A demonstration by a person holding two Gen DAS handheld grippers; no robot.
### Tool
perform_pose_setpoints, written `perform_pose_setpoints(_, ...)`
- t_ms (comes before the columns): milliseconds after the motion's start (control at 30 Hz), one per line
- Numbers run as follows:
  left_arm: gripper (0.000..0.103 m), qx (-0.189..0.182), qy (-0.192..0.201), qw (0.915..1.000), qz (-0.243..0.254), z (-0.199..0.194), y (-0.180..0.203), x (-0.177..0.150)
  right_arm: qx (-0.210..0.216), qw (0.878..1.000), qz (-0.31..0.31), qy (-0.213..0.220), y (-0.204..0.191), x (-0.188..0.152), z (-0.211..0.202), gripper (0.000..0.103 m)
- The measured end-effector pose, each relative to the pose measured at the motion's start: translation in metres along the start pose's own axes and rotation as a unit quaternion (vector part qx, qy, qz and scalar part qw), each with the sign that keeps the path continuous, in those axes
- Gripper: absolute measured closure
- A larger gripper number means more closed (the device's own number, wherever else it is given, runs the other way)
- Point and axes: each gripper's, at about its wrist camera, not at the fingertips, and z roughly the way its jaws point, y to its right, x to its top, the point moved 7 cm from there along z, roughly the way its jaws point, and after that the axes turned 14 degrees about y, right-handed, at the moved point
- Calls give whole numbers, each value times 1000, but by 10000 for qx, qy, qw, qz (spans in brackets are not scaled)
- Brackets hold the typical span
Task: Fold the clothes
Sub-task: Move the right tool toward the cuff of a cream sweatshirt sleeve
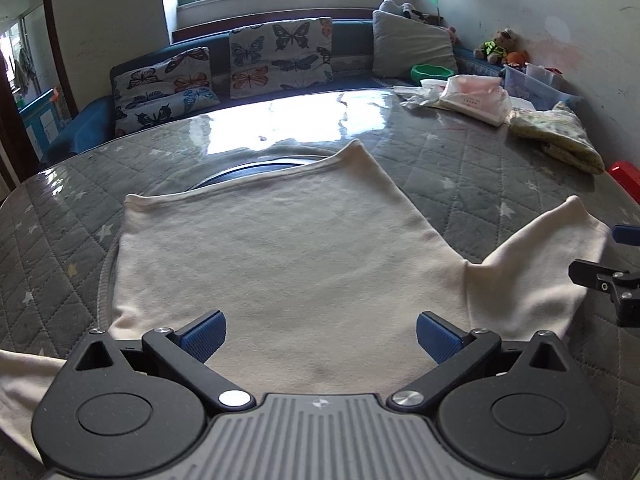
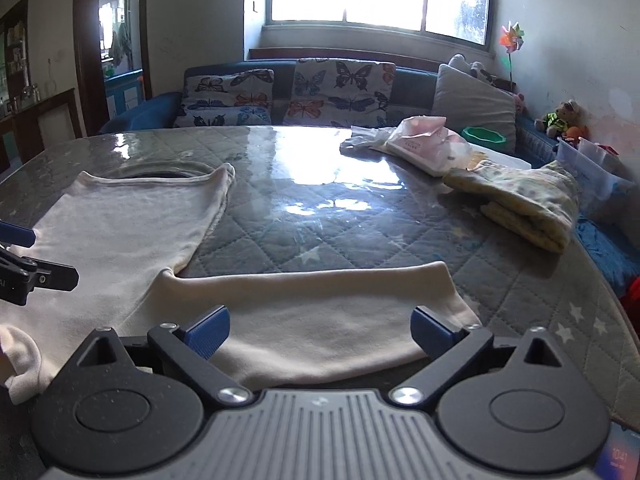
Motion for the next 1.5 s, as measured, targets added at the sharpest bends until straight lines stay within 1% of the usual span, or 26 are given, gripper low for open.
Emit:
perform_pose_setpoints(233,0,-86,6,9998,183,-3,10,3,-163,9998,113,-76,8,4,-3,10)
perform_pose_setpoints(500,0,-118,-28,9998,140,-5,15,6,-325,9994,57,-85,22,12,-4,12)
perform_pose_setpoints(933,0,-253,-110,9996,76,-5,35,8,-437,9988,89,-200,28,6,-3,12)
perform_pose_setpoints(1100,0,-281,-170,9994,131,-1,44,8,-521,9983,72,-263,33,2,1,12)
perform_pose_setpoints(1400,0,-223,-324,9990,191,6,51,2,-634,9971,149,-394,50,-6,12,20)
perform_pose_setpoints(1500,0,-204,-380,9989,210,8,52,0,-702,9963,271,-419,59,-8,17,22)
